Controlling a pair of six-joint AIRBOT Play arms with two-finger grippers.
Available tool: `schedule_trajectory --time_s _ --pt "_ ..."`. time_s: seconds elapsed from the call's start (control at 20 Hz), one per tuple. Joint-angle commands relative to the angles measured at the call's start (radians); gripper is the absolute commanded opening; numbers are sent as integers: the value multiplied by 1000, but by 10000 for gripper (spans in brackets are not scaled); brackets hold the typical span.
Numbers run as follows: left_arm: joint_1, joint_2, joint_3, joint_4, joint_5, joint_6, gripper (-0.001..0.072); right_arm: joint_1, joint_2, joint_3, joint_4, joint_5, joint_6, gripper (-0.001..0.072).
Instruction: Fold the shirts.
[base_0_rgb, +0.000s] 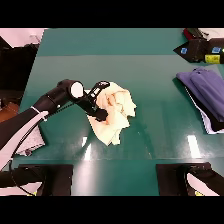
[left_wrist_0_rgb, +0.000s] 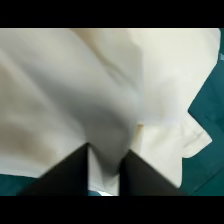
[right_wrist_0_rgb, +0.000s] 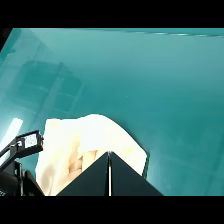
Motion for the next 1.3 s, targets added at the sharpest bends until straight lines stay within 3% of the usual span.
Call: schedule_trajectory --time_s 0.0,0.3,0.35,0.4,0.45,0.6,0.95,1.25 --pt "-16 0 -1 82 19 -11 34 12 -2 0 -3 -4 0 18" --pt "-16 105 66 541 -161 -91 26 12 -56 0 -2 71 0 21" --pt "-16 154 85 594 -170 -87 26 12 -90 0 2 109 0 60" --pt "-16 206 101 632 -168 -87 27 12 -132 0 7 151 0 306" --pt "-16 259 114 649 -162 -87 27 12 -177 -1 7 184 0 495" --pt "-16 372 126 657 -155 -87 27 40 -326 -19 10 197 0 512" --pt "-16 404 125 661 -260 -87 27 227 -550 -174 10 -22 -20 510" --pt "-16 404 126 658 -257 -91 27 311 -667 -151 203 -122 -91 510"
